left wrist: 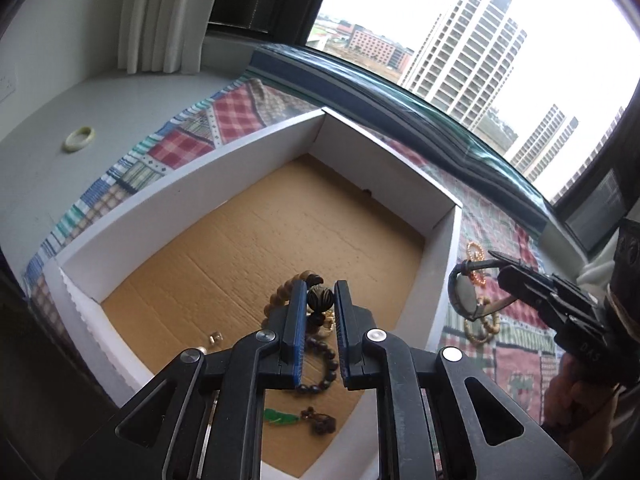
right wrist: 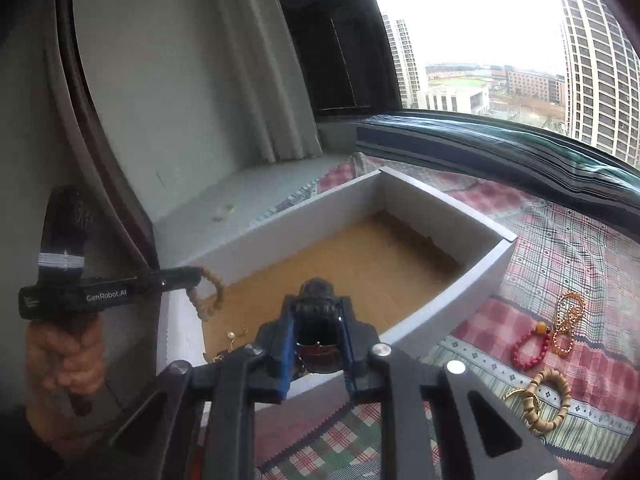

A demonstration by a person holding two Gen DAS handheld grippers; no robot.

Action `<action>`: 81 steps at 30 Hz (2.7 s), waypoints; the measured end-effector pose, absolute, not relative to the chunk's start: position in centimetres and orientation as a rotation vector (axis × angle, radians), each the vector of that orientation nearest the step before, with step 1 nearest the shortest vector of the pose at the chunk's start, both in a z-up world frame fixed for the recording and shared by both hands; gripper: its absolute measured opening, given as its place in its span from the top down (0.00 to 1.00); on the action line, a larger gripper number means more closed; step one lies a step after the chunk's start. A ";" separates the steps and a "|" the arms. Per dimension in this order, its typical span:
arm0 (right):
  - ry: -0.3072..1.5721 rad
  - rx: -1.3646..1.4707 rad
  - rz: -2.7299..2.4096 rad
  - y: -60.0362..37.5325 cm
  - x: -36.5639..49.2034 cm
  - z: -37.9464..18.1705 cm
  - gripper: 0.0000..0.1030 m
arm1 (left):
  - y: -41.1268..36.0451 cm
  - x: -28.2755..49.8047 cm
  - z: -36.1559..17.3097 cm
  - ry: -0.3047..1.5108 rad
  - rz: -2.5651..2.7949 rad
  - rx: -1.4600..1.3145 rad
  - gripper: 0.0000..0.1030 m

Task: Organize jewelry

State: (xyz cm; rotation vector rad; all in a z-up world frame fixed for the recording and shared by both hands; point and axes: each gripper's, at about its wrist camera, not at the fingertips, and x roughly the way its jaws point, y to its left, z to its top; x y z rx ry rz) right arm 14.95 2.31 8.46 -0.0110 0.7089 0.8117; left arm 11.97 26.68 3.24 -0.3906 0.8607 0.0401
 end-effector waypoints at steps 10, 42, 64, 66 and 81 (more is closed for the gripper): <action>0.837 -0.154 0.717 9.0 21.7 2.0 0.71 | 26.6 15.2 -0.7 0.942 0.112 -0.317 0.68; 0.779 -0.040 0.223 -15.0 4.2 0.2 0.12 | 4.6 3.9 0.3 0.843 -0.239 -0.077 0.05; 0.861 0.061 0.193 -17.3 2.0 -3.4 0.12 | 0.0 2.2 -1.5 0.777 -0.107 0.172 0.02; 0.859 0.064 0.198 -17.3 1.8 -3.3 0.12 | -0.1 2.2 -1.7 0.784 -0.106 0.174 0.02; 0.828 0.118 0.126 -20.2 2.0 -3.0 0.12 | -0.5 4.2 -4.5 0.964 -0.190 0.118 0.02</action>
